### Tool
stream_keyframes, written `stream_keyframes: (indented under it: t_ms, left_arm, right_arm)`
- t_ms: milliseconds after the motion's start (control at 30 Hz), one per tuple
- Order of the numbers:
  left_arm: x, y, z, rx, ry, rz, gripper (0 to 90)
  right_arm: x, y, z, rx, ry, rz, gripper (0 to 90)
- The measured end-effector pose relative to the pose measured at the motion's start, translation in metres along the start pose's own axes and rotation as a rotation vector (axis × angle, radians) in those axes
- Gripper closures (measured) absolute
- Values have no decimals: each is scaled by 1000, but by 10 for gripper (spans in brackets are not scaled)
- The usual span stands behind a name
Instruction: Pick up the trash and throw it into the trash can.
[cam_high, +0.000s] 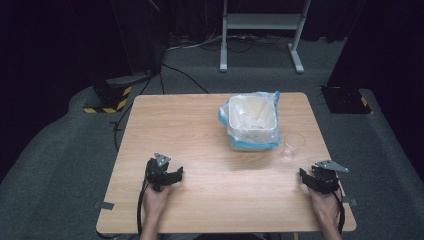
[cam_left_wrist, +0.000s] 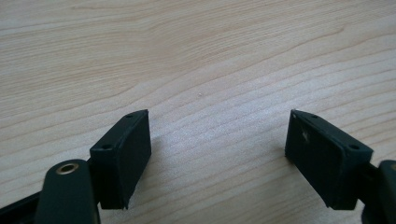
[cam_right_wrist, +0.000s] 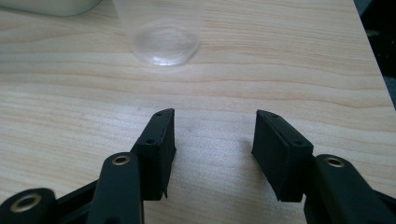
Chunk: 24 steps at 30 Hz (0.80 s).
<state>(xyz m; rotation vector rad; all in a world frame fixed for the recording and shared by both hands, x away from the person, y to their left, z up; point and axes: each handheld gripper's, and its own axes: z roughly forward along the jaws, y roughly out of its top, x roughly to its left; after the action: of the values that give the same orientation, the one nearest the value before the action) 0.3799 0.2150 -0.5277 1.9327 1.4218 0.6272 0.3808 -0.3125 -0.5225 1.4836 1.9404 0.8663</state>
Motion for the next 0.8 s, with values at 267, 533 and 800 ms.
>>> stream_keyframes:
  t_ms: [267,533,800]
  left_arm:
    - [0,0,0,0,1,2,223]
    - [0,0,0,-2,2,0,223]
    - [0,0,0,-2,1,0,224]
  right_arm:
    - [-2,0,-8,-37,46,30,508]
    - [2,1,-15,-49,50,1,508]
    - [8,12,-22,-73,83,-18,510]
